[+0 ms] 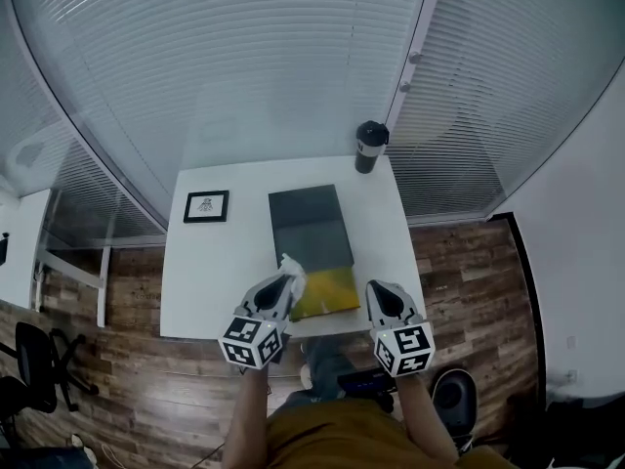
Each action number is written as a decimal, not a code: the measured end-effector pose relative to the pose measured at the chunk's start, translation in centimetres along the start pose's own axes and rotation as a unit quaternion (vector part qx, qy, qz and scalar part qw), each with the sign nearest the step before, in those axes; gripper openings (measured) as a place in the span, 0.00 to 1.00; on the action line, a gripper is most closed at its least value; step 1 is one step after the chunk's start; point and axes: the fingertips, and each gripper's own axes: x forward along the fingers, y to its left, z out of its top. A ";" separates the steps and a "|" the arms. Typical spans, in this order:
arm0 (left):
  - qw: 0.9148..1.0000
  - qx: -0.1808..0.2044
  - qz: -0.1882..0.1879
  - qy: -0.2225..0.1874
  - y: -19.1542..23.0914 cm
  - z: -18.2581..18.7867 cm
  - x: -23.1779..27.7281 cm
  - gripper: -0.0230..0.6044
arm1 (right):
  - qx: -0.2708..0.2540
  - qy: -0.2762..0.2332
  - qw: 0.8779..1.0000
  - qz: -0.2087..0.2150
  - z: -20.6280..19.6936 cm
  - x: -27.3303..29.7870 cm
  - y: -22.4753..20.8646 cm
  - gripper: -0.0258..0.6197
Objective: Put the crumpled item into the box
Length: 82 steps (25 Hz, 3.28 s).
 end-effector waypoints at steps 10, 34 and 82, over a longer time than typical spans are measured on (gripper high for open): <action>1.000 0.006 -0.001 0.008 0.0 -0.3 1.0 0.09 | 0.002 0.004 1.000 0.009 -0.6 1.1 -0.5 0.06; 0.992 0.017 -0.032 0.124 0.0 -8.3 4.5 0.09 | 0.017 0.068 0.997 0.016 -5.9 3.8 -2.2 0.06; 0.927 0.156 -0.064 0.334 -0.5 -16.6 8.8 0.15 | 0.037 0.115 0.992 0.031 -9.0 6.5 -4.8 0.06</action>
